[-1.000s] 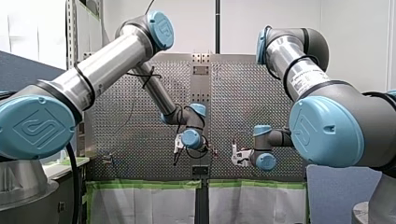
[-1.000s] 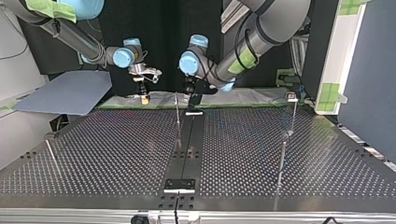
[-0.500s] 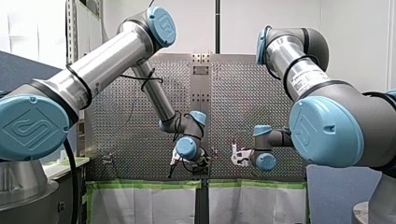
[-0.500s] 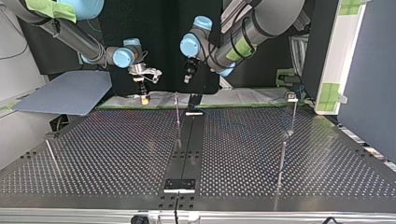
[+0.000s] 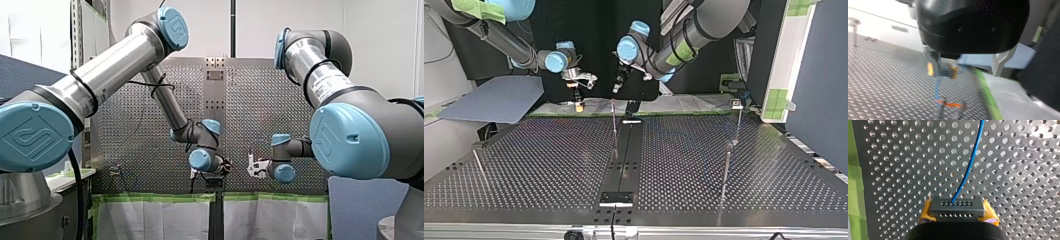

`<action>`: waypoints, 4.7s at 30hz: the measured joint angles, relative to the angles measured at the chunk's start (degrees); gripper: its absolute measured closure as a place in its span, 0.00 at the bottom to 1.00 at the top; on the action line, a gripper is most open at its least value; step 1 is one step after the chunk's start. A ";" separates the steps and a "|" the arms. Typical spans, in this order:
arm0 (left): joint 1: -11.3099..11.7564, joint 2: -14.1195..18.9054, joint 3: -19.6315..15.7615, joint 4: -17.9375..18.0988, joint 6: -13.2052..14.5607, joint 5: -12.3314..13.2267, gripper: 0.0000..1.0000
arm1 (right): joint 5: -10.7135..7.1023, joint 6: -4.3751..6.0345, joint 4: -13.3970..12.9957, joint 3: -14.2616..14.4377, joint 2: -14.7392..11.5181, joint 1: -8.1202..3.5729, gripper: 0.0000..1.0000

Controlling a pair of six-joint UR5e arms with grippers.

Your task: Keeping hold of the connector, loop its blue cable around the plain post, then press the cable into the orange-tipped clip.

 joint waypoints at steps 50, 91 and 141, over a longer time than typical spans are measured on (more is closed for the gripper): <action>0.31 -1.37 2.32 -4.30 -1.37 -4.13 0.02 | -0.09 0.60 0.22 -0.01 0.00 -0.18 1.00; 0.64 -1.35 2.31 -5.85 -0.54 -5.19 0.02 | -0.09 0.61 0.19 -0.02 0.01 -0.17 1.00; 0.41 21.80 -21.41 8.77 -3.23 -9.17 0.02 | -0.18 -0.82 1.31 0.04 0.03 -0.57 1.00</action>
